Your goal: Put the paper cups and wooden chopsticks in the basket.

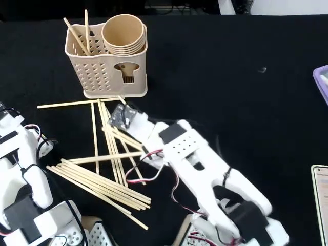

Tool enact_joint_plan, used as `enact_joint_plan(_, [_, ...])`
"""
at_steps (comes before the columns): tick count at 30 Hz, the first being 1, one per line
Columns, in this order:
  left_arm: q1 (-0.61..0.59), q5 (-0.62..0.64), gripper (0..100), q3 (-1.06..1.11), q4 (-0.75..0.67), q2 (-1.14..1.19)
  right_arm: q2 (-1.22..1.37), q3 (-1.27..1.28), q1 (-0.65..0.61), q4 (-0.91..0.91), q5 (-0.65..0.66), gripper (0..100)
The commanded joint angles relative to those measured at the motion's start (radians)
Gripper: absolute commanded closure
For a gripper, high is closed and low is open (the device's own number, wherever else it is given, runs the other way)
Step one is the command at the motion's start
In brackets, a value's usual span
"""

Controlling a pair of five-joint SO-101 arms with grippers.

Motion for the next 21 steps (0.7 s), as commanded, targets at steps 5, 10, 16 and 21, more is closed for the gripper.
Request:
enact_joint_plan(5, [-0.008, 0.005, 82, -0.021, -0.009, -0.015, -0.265, -0.283, 0.017, 0.192, 0.002, 98.7])
enact_joint_plan(10, [-0.008, 0.005, 82, -0.021, -0.009, -0.015, -0.344, -0.32, 0.017, 0.13, -0.002, 98.7])
enact_joint_plan(16, [-0.008, 0.005, 82, -0.019, -0.009, -0.015, -0.364, -0.318, 0.015, -0.207, -0.184, 98.7])
enact_joint_plan(21, [-0.007, 0.005, 82, -0.018, -0.009, -0.015, -0.308, -0.318, 0.015, -0.66, -0.365, 98.7])
